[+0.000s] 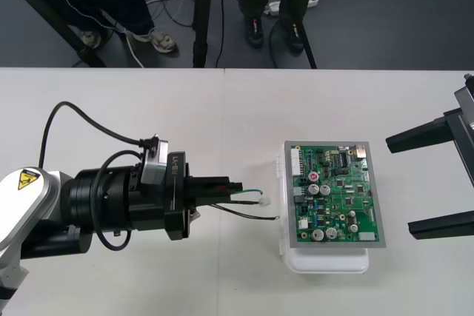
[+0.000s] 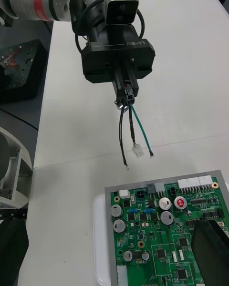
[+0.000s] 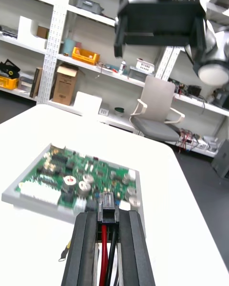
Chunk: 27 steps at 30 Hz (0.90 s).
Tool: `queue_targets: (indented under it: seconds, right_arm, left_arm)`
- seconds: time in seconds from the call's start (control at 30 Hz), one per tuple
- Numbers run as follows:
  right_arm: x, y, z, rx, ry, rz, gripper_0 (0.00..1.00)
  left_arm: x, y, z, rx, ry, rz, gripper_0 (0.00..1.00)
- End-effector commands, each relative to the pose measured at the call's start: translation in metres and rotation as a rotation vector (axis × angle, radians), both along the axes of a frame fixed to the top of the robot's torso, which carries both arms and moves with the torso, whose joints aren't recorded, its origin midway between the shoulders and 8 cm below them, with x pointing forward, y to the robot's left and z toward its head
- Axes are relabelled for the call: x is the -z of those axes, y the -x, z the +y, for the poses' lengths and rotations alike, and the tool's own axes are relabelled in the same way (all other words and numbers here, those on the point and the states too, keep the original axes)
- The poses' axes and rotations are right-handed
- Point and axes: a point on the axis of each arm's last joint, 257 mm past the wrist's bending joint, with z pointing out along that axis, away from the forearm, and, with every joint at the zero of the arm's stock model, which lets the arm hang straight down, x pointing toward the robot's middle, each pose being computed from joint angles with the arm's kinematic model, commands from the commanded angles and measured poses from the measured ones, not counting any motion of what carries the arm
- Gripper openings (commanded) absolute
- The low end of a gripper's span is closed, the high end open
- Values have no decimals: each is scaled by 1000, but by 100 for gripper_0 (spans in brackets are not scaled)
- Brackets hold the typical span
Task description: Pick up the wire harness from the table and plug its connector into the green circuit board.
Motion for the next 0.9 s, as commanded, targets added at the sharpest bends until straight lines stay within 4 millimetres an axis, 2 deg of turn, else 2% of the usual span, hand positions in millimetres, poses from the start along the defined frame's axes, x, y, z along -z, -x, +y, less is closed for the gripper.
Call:
queue_targets:
  seconds: [0.03,0.43,0.63,0.9]
  right_arm:
    - [7,2,-5,47,43,-14,100]
    - [22,7,-8,63,84,-15,100]
    - [30,6,-10,68,129,-55,100]
    - [32,8,-9,54,134,-64,100]
  left_arm:
    - [15,16,1,52,4,-117,0]
    - [44,3,-9,46,-17,-210,0]
    - [60,-1,-17,95,-4,-172,0]
    - [75,-1,-28,141,-29,-162,0]
